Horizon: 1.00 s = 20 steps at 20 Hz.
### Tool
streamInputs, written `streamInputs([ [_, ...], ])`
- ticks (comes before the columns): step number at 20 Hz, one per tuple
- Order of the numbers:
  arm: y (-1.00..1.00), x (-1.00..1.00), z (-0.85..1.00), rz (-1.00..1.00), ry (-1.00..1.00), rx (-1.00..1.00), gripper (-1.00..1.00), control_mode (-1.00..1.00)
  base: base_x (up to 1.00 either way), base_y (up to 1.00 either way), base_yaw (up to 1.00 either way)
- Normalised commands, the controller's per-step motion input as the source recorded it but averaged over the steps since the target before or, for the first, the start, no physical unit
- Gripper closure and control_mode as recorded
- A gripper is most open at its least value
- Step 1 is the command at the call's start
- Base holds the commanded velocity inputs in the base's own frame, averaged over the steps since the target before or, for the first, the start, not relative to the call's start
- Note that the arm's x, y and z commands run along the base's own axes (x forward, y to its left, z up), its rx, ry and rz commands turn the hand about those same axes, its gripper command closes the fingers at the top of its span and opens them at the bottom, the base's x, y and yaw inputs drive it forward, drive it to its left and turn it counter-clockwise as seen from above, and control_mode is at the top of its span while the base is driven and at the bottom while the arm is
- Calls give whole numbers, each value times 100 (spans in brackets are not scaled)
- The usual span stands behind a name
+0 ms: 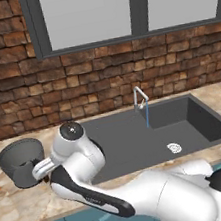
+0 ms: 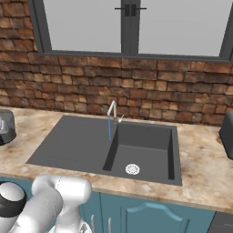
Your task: Turn on the sink faucet and place the jug under the water for a few seconds to fill it up.
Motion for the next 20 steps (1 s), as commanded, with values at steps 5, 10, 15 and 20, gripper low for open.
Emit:
streamInputs([
  [5,34,51,0,0,0,0,-100,-100,0,0,0],
  [10,25,39,-7,0,0,0,-100,-100,0,0,0],
  [15,37,6,-7,0,0,-3,-100,-100,0,0,0],
  [20,36,4,-9,0,0,-3,-100,-100,0,0,0],
])
